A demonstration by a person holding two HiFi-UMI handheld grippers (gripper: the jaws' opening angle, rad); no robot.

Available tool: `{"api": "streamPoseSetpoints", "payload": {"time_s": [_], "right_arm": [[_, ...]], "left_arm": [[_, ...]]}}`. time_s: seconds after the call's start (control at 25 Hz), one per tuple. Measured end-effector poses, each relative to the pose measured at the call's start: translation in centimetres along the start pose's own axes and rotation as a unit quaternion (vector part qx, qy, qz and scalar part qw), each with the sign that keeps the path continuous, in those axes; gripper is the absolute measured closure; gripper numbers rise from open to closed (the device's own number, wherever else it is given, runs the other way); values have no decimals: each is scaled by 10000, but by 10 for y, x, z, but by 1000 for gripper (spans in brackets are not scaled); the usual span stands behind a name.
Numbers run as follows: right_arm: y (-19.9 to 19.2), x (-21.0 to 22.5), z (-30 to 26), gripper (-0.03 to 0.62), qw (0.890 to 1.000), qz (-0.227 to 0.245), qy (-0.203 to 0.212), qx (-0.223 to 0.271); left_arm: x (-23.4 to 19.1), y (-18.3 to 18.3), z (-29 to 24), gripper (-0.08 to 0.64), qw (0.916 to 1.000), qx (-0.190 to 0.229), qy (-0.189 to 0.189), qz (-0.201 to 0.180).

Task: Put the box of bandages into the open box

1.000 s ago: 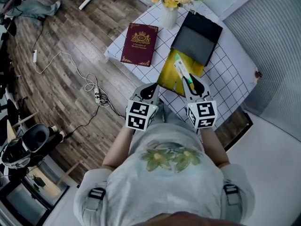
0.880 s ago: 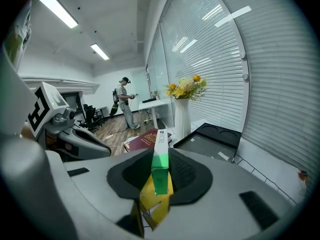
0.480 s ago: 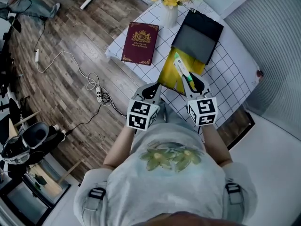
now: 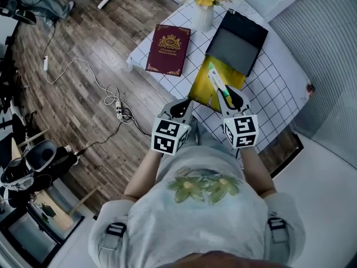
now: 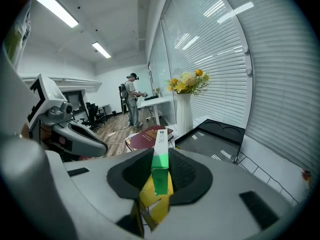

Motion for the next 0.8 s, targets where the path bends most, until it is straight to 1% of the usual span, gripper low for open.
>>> {"api": "streamPoseSetpoints", "payload": {"time_s": [0.52, 0.8], "right_arm": [[-11, 0, -8, 503, 9999, 34, 44, -162], [-17, -1, -13, 503, 9997, 38, 62, -236]], "left_arm": [[-4, -3, 0, 554, 9999, -60, 17, 81], [-6, -5, -3, 554, 9999, -129, -32, 75]]}}
Point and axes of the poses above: the fingertips, and each gripper's own axes: z backward along the fingers, x to its right, y out of its top, the point moved 8 cm from there along z, backward along the fingers, and after that the axes turned 12 degrees about x, right-handed, at the moved point
